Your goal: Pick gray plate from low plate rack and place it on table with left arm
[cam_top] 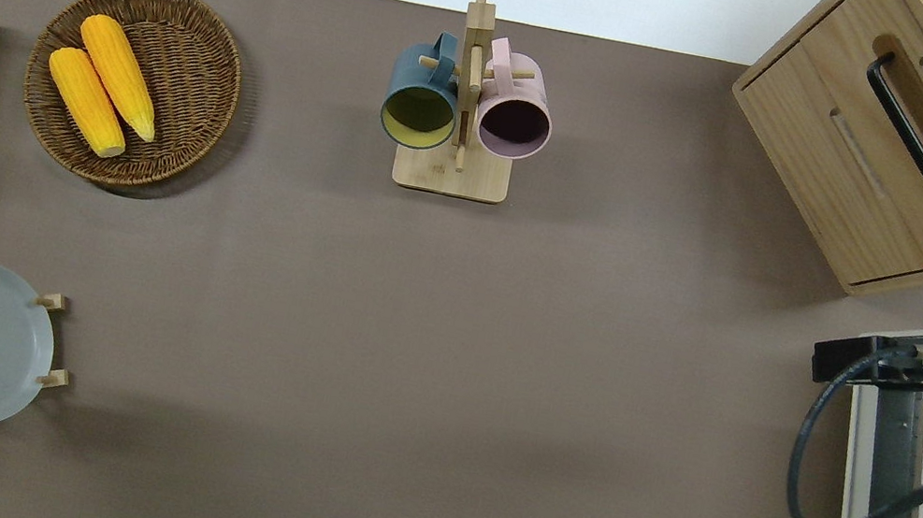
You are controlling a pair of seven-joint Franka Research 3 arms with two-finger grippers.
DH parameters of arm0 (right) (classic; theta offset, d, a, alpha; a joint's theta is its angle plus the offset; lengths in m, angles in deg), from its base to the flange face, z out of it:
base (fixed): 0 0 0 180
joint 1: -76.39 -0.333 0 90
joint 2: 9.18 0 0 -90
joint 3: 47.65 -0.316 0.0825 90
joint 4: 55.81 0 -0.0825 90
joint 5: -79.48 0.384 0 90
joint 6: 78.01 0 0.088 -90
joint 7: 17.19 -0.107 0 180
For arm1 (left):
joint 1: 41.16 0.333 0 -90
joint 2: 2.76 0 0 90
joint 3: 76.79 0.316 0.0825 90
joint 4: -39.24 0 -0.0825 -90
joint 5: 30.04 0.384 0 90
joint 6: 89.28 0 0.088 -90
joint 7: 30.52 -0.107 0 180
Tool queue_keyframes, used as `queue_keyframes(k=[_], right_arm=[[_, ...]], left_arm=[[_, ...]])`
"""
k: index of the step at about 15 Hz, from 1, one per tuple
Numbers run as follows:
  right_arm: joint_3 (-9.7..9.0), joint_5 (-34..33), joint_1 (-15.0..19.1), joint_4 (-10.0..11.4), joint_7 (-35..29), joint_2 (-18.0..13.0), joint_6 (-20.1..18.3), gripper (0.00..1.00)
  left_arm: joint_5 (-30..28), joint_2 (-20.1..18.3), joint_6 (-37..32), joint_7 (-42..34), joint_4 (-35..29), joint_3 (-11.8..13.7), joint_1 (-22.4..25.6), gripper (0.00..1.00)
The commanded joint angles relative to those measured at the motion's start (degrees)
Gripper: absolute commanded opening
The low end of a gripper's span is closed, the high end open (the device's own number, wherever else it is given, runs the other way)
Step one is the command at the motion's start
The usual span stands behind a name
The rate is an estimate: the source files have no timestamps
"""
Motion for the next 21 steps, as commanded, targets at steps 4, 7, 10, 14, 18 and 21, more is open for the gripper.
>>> queue_keyframes(k=[4,7,10,14,18,21], right_arm=[[-0.29,0.3,0.4,-0.3,0.0,-0.1,-0.8,0.987],[-0.38,0.3,0.4,-0.3,0.0,-0.1,-0.8,0.99],[-0.38,0.3,0.4,-0.3,0.0,-0.1,-0.8,0.987],[-0.38,0.3,0.4,-0.3,0.0,-0.1,-0.8,0.987],[-0.29,0.3,0.4,-0.3,0.0,-0.1,-0.8,0.99],[-0.38,0.3,0.4,-0.3,0.0,-0.1,-0.8,0.99]], left_arm=[[1.5,-2.6,6.5,-0.5,-7.4,-0.2,1.7,1.0],[1.5,-2.5,8.0,-0.4,-8.7,-0.2,2.7,1.0],[1.5,-2.5,9.9,-0.4,-10.4,-0.2,2.8,1.0],[1.5,-2.4,11.1,-0.5,-11.7,-0.2,2.8,1.0],[1.5,-2.4,11.1,-0.5,-12.0,-0.2,3.0,0.89],[1.5,-2.3,10.5,-0.5,-12.0,-0.2,3.0,0.47]])
